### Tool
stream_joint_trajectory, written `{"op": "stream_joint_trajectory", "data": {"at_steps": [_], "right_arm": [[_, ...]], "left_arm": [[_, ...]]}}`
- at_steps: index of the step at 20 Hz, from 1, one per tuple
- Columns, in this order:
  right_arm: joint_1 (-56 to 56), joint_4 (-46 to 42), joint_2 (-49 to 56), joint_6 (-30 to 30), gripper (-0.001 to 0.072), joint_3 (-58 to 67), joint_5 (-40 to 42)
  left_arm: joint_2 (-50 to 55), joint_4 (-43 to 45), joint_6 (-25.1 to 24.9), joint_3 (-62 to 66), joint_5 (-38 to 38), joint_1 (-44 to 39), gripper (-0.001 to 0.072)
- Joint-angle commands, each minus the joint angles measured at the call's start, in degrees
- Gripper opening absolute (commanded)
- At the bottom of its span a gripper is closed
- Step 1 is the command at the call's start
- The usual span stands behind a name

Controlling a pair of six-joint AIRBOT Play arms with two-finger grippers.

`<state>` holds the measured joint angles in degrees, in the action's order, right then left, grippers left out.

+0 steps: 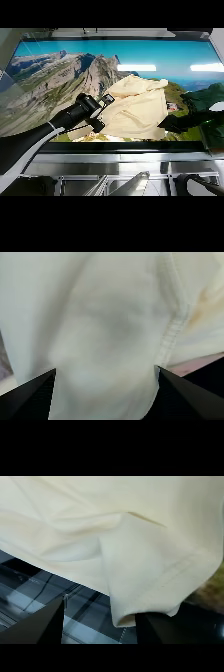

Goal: Fold the shirts.

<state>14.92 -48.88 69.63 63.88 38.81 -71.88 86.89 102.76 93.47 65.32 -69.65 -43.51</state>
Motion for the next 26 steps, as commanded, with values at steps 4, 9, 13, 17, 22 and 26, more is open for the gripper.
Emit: {"op": "stream_joint_trajectory", "data": {"at_steps": [4,9,13,17,22,26], "right_arm": [[0.0,0.0,0.0,0.0,0.0477,0.0,0.1],[-0.1,0.0,0.0,0.0,0.0476,0.0,0.5],[0.0,0.0,0.0,0.0,0.0477,0.0,0.5],[-0.1,0.0,0.0,0.0,0.0477,0.0,0.5],[0.0,0.0,0.0,0.0,0.0476,0.0,0.5],[0.0,-0.1,0.0,0.0,0.0477,0.0,0.5]], "left_arm": [[-1.8,2.2,0.4,0.0,-1.8,-2.5,0.0696],[-4.4,2.3,-0.6,-0.5,-2.5,-5.8,0.0696],[-4.4,5.5,-0.4,-7.5,-1.0,-5.2,0.0695],[-4.4,9.2,0.0,-11.0,3.6,-3.3,0.0284],[-4.5,8.6,0.0,-3.4,2.0,-4.4,0.0027],[-4.6,0.5,-3.7,5.7,-2.3,-2.0,0.0027]]}}
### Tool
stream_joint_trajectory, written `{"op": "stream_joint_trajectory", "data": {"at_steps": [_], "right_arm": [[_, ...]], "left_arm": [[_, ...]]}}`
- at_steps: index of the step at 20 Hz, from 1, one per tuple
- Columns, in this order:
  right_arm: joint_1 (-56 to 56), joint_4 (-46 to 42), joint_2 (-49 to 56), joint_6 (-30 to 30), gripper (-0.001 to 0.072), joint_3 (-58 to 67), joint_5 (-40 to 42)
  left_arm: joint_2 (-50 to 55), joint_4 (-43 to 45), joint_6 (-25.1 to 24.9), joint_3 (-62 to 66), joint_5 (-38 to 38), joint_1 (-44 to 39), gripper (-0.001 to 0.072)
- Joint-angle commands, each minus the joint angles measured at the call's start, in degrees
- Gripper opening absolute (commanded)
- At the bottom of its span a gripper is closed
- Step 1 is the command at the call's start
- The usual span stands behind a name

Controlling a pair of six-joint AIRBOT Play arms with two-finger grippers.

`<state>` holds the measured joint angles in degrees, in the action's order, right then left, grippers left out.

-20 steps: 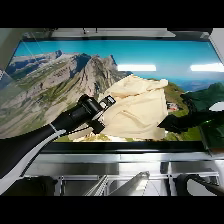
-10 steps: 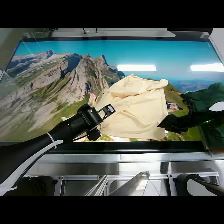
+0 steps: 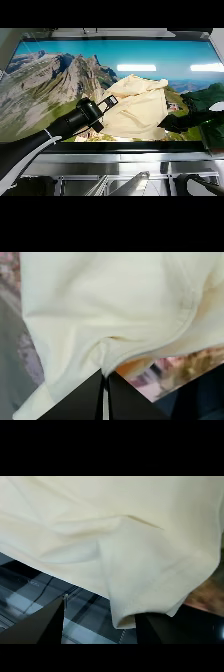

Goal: Fold the shirts.

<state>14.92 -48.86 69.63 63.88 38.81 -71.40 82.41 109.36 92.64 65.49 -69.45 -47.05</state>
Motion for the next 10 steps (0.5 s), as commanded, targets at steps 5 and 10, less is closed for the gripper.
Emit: {"op": "stream_joint_trajectory", "data": {"at_steps": [5,10], "right_arm": [[0.0,-7.3,0.0,3.0,0.0477,-0.1,0.0],[-2.1,-2.1,2.5,2.5,0.0476,-3.9,5.9]], "left_arm": [[-0.1,-27.2,-11.1,10.1,-4.4,11.6,0.0027],[-0.1,-45.0,-16.7,12.2,-6.6,28.4,0.0027]]}}
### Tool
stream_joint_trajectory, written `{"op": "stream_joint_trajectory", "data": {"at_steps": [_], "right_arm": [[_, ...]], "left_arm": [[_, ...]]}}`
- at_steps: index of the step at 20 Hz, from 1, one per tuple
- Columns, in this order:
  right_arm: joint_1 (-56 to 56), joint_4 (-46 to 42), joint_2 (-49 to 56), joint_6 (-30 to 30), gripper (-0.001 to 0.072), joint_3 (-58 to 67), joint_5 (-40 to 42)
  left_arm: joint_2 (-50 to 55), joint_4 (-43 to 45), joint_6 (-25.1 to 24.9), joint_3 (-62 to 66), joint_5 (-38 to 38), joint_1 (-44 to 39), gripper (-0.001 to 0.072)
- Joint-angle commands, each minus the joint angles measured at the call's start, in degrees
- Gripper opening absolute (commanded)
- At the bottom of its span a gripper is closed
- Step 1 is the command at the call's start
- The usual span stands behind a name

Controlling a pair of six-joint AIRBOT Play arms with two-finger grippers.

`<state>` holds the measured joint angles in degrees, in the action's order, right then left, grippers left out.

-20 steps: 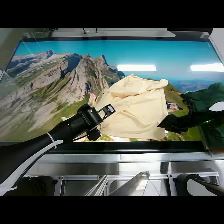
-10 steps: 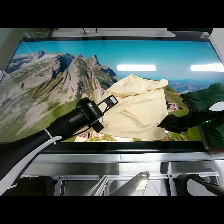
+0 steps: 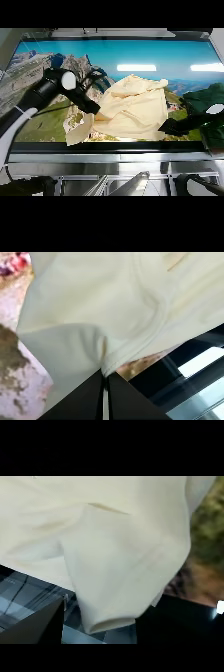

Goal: Fold the shirts.

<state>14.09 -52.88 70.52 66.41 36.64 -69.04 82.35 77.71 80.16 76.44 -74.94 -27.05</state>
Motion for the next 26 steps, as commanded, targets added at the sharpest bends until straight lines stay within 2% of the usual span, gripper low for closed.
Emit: {"op": "stream_joint_trajectory", "data": {"at_steps": [1,2,3,6,11,14,17,18,19,20,26], "right_arm": [[-2.4,2.8,3.5,-0.1,0.0419,-1.8,4.4],[-3.4,4.5,5.4,-1.0,0.0187,-1.8,4.9],[-4.3,7.1,7.2,-2.4,0.0032,-1.8,5.4],[-5.0,12.3,9.6,-7.4,0.0024,-1.6,5.0],[1.8,11.3,3.9,-6.4,0.0024,1.7,-0.3],[6.6,11.5,1.5,-4.9,0.0024,3.6,-2.8],[6.5,11.4,2.2,-4.9,0.0029,3.7,-3.0],[6.4,11.4,2.4,-5.0,0.0115,3.7,-3.1],[6.6,11.2,2.5,-5.2,0.037,3.7,-3.4],[6.8,10.3,2.4,-5.1,0.053,3.7,-3.4],[15.9,7.0,2.7,-5.1,0.0538,3.8,0.2]], "left_arm": [[0.0,-18.1,-5.5,1.2,-1.4,12.5,0.0027],[0.0,-21.6,-6.1,1.2,-1.8,16.3,0.0027],[0.0,-24.5,-6.8,1.2,-2.5,20.0,0.0027],[0.0,-30.5,-7.7,1.2,-6.9,31.5,0.0027],[0.0,-31.5,-7.6,-4.7,-15.3,48.1,0.0027],[0.0,-31.4,-8.0,-15.5,-15.8,53.6,0.0027],[0.0,-31.5,-11.4,-24.4,-11.8,54.8,0.0027],[0.0,-32.6,-12.0,-26.5,-10.1,54.8,0.0027],[0.0,-33.8,-12.8,-28.2,-9.0,54.8,0.0027],[0.0,-34.9,-13.7,-29.2,-8.7,54.8,0.0027],[0.0,-35.7,-15.3,-30.5,-9.0,56.0,0.0027]]}}
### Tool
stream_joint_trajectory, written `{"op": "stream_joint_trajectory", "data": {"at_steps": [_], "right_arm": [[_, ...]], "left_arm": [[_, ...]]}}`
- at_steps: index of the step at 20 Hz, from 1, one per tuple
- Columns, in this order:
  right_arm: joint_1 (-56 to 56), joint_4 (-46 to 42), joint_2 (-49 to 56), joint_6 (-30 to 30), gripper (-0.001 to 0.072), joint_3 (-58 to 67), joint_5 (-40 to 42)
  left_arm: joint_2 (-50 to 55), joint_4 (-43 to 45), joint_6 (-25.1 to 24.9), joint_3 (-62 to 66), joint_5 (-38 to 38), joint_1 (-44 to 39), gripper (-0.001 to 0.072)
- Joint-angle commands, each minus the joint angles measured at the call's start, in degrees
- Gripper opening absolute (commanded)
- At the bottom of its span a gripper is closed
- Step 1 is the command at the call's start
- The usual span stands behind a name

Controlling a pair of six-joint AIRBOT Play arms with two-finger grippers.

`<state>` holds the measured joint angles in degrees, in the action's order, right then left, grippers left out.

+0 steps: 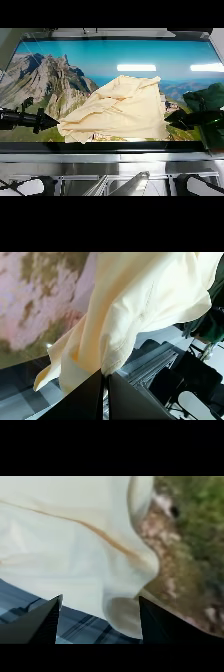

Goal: Fold the shirts.

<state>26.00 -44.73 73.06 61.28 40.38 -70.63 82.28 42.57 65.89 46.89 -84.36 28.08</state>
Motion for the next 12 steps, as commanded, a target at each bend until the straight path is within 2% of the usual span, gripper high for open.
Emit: {"op": "stream_joint_trajectory", "data": {"at_steps": [1,8,12], "right_arm": [[4.9,-1.1,0.4,0.0,0.0539,0.0,1.8],[5.2,-1.5,2.3,0.0,0.0539,-5.6,-0.5],[0.7,-1.1,2.3,0.0,0.0539,-9.2,0.1]], "left_arm": [[0.0,-0.6,-1.5,-0.8,0.5,1.9,0.0027],[0.0,-0.6,-1.2,-1.2,0.3,16.5,0.0026],[0.0,-0.6,-1.2,-4.3,2.2,19.1,0.0026]]}}
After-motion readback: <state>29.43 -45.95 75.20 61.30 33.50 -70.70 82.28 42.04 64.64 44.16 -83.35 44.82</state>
